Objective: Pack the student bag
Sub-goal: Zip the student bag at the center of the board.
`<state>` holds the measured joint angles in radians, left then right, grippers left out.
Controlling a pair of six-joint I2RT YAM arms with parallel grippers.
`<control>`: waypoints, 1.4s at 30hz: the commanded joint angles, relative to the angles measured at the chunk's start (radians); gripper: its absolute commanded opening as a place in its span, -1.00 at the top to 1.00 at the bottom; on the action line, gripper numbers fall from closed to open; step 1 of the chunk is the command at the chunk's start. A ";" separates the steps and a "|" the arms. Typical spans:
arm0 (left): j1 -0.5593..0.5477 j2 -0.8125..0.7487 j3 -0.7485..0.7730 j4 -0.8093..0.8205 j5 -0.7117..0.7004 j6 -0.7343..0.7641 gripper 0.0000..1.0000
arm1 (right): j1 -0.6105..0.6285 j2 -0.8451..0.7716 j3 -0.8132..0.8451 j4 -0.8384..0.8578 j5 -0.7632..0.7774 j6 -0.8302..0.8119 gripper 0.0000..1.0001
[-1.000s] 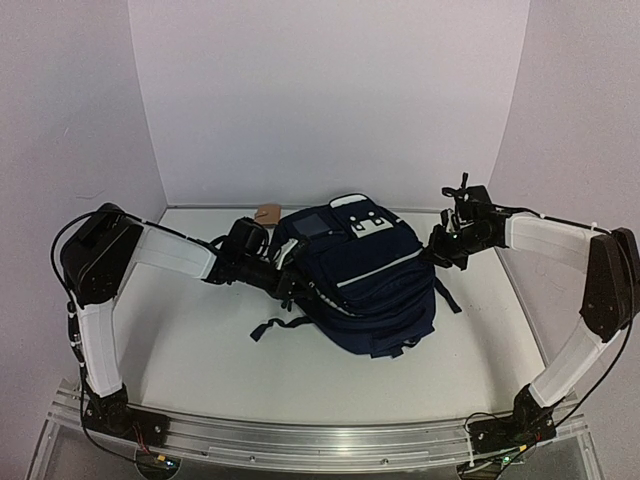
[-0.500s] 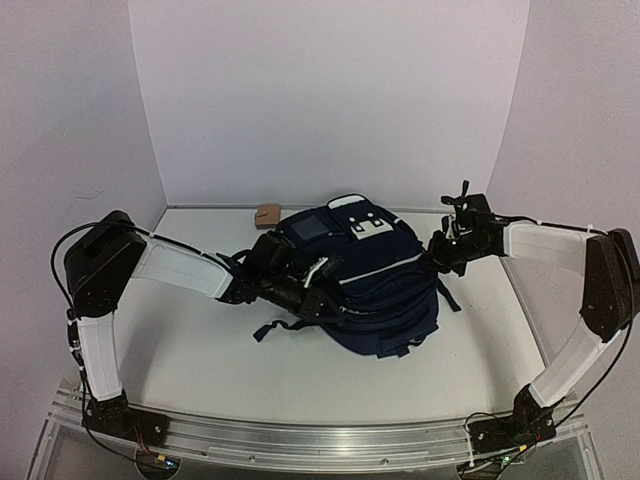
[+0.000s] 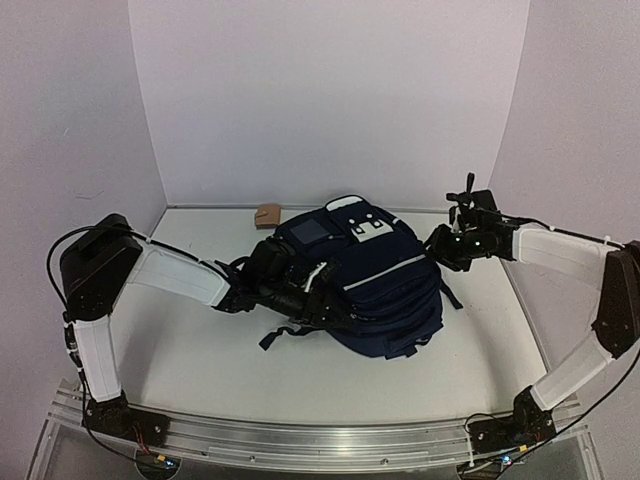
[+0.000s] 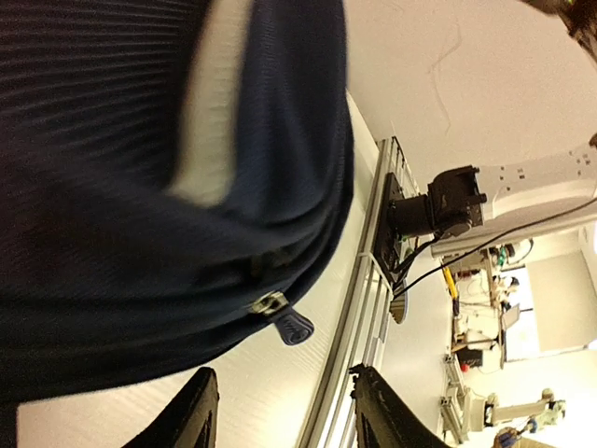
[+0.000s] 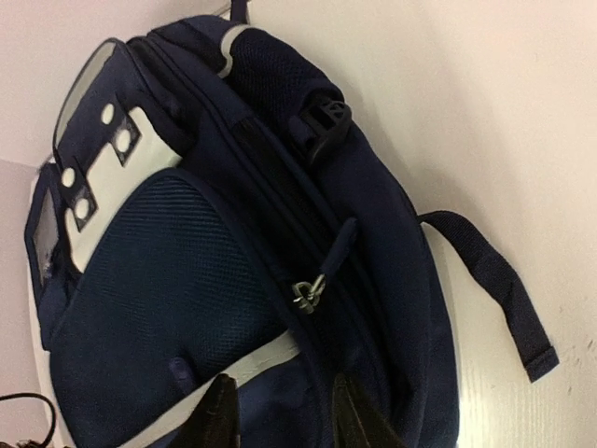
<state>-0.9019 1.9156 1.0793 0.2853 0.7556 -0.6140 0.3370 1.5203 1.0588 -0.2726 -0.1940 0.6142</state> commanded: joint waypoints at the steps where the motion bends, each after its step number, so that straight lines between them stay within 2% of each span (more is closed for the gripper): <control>1: 0.082 -0.121 -0.064 0.050 -0.043 -0.092 -0.06 | 0.132 -0.127 0.028 -0.086 0.174 0.014 -0.05; 4: 0.099 -0.125 -0.078 0.066 -0.056 -0.131 -0.12 | 0.212 -0.166 0.033 -0.123 0.193 0.047 -0.26; 7: 0.106 -0.105 -0.077 0.110 -0.057 -0.182 -0.16 | 0.316 -0.169 0.032 -0.125 0.161 0.067 -0.29; 10: 0.107 -0.082 -0.072 0.160 -0.068 -0.220 -0.15 | 0.375 -0.140 0.010 -0.079 0.053 0.092 -0.15; 14: 0.107 -0.058 -0.070 0.169 -0.102 -0.257 -0.10 | 0.453 -0.100 -0.011 -0.019 -0.006 0.146 0.05; 19: 0.108 -0.055 -0.063 0.115 -0.144 -0.266 -0.11 | 0.520 -0.041 -0.028 0.037 -0.030 0.229 0.12; 25: 0.107 -0.052 -0.048 0.027 -0.190 -0.267 -0.16 | 0.538 -0.019 -0.078 0.111 -0.027 0.323 0.22; 32: 0.107 0.014 0.010 0.029 -0.192 -0.284 -0.19 | 0.543 -0.025 -0.096 0.116 -0.004 0.353 0.23; 37: 0.107 0.047 0.030 0.085 -0.205 -0.305 -0.09 | 0.551 -0.034 -0.117 0.122 0.001 0.382 0.24; 42: 0.107 0.065 0.042 0.162 -0.218 -0.335 0.21 | 0.562 -0.050 -0.147 0.142 0.013 0.430 0.34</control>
<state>-0.7937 1.9637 1.0790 0.3516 0.5693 -0.9203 0.8860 1.4990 0.9386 -0.1696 -0.2130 0.9901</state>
